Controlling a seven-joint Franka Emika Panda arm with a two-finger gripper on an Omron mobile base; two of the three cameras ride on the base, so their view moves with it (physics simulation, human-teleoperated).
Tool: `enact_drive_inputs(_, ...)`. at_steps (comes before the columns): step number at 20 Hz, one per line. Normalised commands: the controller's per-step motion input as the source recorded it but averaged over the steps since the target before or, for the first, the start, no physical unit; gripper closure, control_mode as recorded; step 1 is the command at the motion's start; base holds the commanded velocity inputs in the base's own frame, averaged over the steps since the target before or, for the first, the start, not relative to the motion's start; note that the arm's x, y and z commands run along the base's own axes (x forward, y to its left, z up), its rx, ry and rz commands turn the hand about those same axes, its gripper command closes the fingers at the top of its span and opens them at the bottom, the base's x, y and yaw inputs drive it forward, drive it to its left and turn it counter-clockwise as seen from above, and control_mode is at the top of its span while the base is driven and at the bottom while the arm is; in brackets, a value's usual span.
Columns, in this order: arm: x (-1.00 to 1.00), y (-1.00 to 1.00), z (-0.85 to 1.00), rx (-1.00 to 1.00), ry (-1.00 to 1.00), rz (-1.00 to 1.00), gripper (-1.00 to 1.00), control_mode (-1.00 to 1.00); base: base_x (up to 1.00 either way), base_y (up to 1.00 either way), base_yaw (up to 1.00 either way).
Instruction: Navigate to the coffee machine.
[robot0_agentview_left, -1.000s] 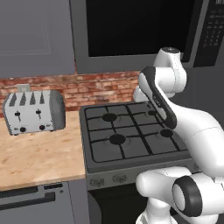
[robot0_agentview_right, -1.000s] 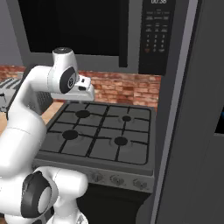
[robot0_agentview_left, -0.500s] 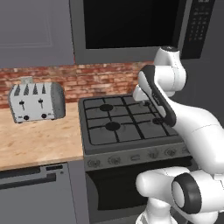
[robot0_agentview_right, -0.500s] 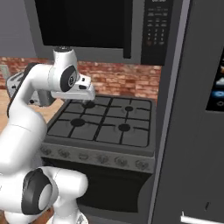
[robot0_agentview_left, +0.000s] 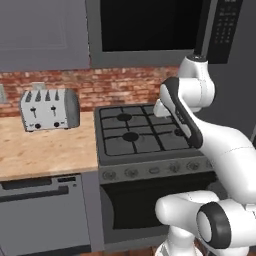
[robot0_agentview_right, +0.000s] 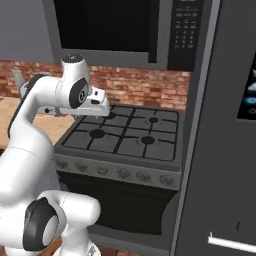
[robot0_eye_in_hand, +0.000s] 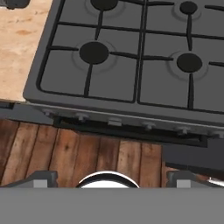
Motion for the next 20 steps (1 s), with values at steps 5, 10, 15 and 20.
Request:
enact_drive_inputs(5,0.00,0.00,0.00,0.00,0.00,0.00,-1.00,1.00,-0.11,0.47,0.56)
enact_drive_inputs(10,0.00,0.00,0.00,0.00,0.00,0.00,-1.00,1.00,0.00,0.57,0.79)
enact_drive_inputs(15,0.00,0.00,0.00,0.00,0.00,0.00,-1.00,1.00,0.00,0.46,0.84)
enact_drive_inputs(20,0.00,0.00,0.00,0.00,0.00,0.00,-1.00,1.00,-0.01,0.47,0.83)
